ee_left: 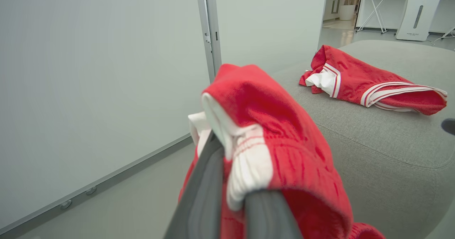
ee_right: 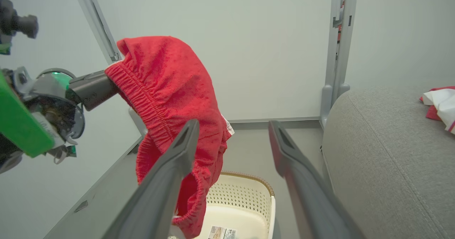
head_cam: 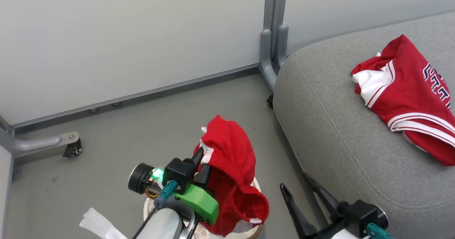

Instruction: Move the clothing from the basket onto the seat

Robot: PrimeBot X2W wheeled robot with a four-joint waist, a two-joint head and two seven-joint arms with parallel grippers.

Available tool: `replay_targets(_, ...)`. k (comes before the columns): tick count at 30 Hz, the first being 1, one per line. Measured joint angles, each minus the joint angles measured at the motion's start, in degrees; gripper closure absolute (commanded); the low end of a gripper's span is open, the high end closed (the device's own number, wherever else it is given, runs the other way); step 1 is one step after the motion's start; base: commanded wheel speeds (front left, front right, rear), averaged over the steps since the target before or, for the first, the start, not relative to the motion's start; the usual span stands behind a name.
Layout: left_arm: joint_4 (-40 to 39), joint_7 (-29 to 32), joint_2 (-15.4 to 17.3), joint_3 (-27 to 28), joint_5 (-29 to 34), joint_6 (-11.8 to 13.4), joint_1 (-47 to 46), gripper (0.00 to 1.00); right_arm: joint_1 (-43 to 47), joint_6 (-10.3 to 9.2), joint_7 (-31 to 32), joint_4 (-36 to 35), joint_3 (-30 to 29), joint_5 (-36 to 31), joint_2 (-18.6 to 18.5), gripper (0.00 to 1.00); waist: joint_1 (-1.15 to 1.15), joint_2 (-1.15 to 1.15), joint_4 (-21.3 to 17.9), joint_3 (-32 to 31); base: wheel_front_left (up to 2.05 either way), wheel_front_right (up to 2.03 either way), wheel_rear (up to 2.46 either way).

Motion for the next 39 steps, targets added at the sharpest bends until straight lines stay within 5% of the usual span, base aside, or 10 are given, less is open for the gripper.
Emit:
replay_targets(10,-4.19,0.03,-0.68,-5.43,0.00,-0.90,-3.82,1.00,-4.73,0.00,0.00,7.00,8.01,0.01,-1.89,0.00,0.00,0.00,0.04,2.03,0.00,0.00,0.00)
replay_targets(27,-9.82,4.25,-0.83,-14.10,-2.52,-0.59,-5.80,1.00,-7.37,0.00,0.00,12.30,2.79,-2.98,0.81,0.00,0.00,0.00,0.79,3.20,0.00,0.00,0.00)
replay_targets(29,-9.71,4.52,-0.82,-14.33,-2.83,-0.42,-5.80,1.00,-7.37,0.00,0.00,12.37,2.92,-2.77,0.89,0.67,0.00,0.00,0.95,3.24,0.00,0.00,0.00)
replay_targets(31,-9.47,4.56,-0.82,-14.47,-3.07,-0.35,-5.76,1.00,-7.39,0.00,0.00,12.60,3.49,-2.33,0.67,0.95,0.00,0.00,1.16,3.26,0.00,0.00,0.00)
replay_targets(39,-7.66,4.45,0.44,-14.06,-3.45,0.71,-5.37,1.00,-7.37,0.00,0.00,12.02,3.16,-0.93,0.57,1.00,0.00,0.00,1.40,3.36,0.00,0.00,0.00)
